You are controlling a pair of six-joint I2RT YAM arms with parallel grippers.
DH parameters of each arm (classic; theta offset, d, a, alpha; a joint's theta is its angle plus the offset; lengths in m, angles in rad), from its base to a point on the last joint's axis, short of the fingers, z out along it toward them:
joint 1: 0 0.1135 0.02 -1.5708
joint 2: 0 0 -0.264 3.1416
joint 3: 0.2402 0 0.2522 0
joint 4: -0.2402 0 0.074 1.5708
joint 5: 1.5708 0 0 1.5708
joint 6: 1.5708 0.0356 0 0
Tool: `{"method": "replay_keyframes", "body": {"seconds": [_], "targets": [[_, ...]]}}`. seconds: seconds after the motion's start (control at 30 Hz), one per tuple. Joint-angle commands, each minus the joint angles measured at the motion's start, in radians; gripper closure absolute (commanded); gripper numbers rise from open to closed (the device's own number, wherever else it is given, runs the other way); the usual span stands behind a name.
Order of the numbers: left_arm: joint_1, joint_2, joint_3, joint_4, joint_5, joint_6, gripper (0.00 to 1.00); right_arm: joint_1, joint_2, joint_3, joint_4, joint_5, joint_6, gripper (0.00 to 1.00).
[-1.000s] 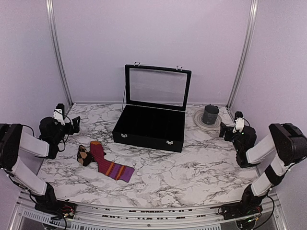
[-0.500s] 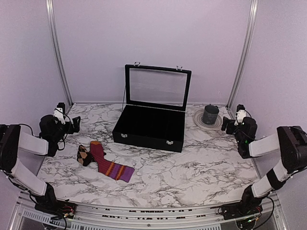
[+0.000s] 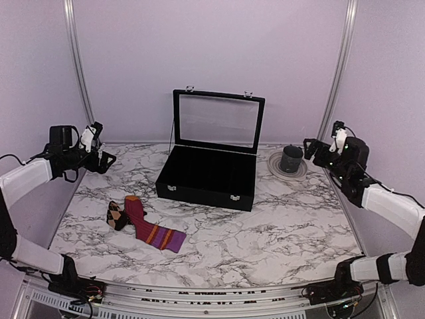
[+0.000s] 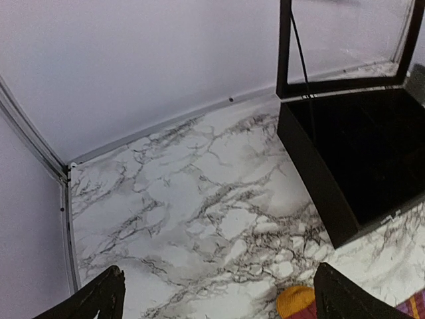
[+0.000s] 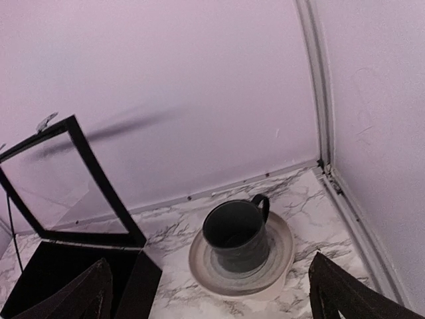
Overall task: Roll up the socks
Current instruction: Adjust the pair of socks at the center of the board.
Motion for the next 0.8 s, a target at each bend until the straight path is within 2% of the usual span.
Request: {"method": "replay_keyframes", "body": {"seconds": [0.0, 0.2, 0.37, 0.47, 0.6, 0.77], "targets": [[0.001, -0.054, 0.014, -0.377, 0.135, 0.23, 0.01, 0.298, 0.046, 0.091, -0.221, 0.034, -0.061, 0.0], [-0.002, -0.068, 0.019, -0.537, 0.165, 0.384, 0.01, 0.664, 0.195, 0.135, -0.266, 0.201, -0.052, 0.05], [-0.006, -0.041, 0.012, -0.567, 0.126, 0.444, 0.01, 0.903, 0.405, 0.215, -0.244, 0.192, -0.018, 0.11], [-0.014, -0.024, 0.003, -0.563, 0.089, 0.472, 0.0, 0.989, 0.568, 0.314, -0.262, 0.142, -0.019, 0.15], [-0.035, -0.004, -0.013, -0.554, 0.022, 0.526, 0.01, 1.039, 0.739, 0.433, -0.266, 0.033, 0.008, 0.21], [-0.06, 0.0, -0.067, -0.53, -0.037, 0.57, 0.0, 1.08, 0.886, 0.533, -0.255, -0.02, 0.017, 0.23]]}}
